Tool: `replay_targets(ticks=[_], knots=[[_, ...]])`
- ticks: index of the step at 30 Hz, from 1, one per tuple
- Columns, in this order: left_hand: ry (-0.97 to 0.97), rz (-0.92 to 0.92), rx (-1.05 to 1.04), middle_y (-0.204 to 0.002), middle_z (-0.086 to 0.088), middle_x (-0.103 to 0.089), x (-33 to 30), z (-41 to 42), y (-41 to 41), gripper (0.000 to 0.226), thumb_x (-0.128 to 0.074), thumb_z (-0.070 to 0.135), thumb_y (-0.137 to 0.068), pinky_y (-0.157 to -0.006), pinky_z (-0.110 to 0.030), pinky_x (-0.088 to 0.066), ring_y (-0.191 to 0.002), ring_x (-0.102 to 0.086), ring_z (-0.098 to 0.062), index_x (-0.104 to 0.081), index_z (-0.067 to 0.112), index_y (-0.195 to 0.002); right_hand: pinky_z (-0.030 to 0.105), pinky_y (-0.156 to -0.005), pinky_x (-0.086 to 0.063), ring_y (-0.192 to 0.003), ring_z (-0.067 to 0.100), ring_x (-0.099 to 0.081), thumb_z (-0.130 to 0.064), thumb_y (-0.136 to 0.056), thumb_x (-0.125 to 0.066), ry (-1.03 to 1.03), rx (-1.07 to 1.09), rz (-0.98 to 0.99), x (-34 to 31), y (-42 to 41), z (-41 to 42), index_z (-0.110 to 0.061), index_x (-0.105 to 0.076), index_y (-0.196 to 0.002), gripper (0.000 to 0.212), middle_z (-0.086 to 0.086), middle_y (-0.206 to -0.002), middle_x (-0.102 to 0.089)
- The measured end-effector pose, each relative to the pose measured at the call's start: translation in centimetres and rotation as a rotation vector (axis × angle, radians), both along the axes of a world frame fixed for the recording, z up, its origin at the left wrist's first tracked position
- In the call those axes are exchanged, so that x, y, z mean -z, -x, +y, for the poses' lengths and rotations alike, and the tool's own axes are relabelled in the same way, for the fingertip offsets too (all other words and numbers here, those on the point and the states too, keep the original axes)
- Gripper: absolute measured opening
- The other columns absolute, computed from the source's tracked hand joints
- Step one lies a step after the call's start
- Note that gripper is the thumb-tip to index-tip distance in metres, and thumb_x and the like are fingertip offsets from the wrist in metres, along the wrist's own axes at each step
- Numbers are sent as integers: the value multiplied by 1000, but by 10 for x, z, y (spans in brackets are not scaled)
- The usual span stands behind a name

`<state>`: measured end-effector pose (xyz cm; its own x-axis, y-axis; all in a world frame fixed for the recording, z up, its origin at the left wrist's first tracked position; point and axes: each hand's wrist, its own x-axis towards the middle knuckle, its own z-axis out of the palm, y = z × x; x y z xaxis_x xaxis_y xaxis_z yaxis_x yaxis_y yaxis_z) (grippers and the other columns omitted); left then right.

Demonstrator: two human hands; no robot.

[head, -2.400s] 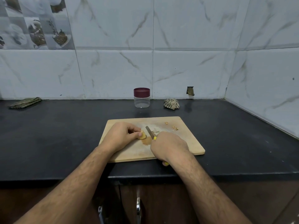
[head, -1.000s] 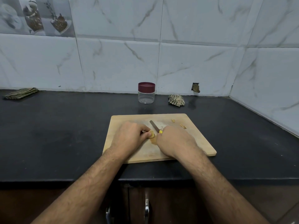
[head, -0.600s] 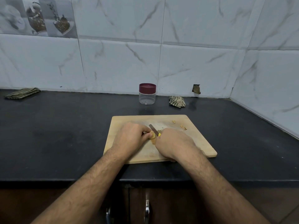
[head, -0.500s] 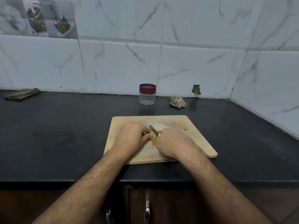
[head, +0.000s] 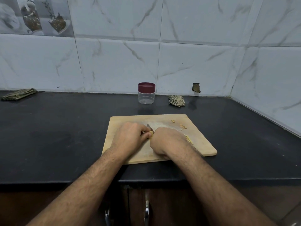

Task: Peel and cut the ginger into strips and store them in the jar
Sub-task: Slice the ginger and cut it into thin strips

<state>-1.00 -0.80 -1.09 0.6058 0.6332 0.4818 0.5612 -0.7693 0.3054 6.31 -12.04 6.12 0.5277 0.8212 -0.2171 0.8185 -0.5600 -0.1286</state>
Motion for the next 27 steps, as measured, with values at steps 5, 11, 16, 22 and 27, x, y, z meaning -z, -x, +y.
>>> replay_targets(ticks=[5, 11, 16, 22, 27], knots=[[-10, -4, -18, -98, 12, -75, -2, -3, 1, 19, -66, 41, -90, -68, -27, -48, -91, -67, -12, -76, 35, -105, 34, -85, -44, -114, 27, -57, -7, -92, -48, -9, -14, -14, 1, 0, -2, -11, -56, -128, 37, 8, -125, -61], [10, 4, -34, -100, 14, -74, 2, -1, 0, 20, -65, 45, -90, -74, -32, -53, -94, -67, -11, -75, 36, -104, 33, -78, -47, -84, 23, -58, -11, -94, -50, 0, -28, 7, 6, 4, -21, -12, -56, -126, 33, 5, -119, -64], [38, -5, -21, -103, 16, -74, 2, 0, 0, 20, -67, 45, -89, -75, -30, -52, -96, -67, -10, -76, 35, -104, 33, -80, -38, -112, 25, -57, -13, -96, -47, -12, -32, -44, 13, 7, -46, -14, -56, -127, 33, 6, -126, -61], [71, -7, 23, -107, 15, -73, 2, 1, 1, 20, -67, 41, -90, -82, -31, -53, -100, -66, -9, -76, 32, -106, 35, -86, -42, -114, 24, -55, -17, -98, -44, -51, -17, -29, 15, 5, -56, -14, -56, -128, 32, 6, -128, -59], [57, 17, 42, -104, 11, -74, 3, 0, 3, 20, -63, 39, -93, -81, -35, -53, -98, -67, -14, -76, 32, -106, 34, -79, -42, -105, 25, -58, -17, -99, -39, -104, 20, -17, 12, 1, -54, -14, -60, -118, 29, 5, -119, -63]])
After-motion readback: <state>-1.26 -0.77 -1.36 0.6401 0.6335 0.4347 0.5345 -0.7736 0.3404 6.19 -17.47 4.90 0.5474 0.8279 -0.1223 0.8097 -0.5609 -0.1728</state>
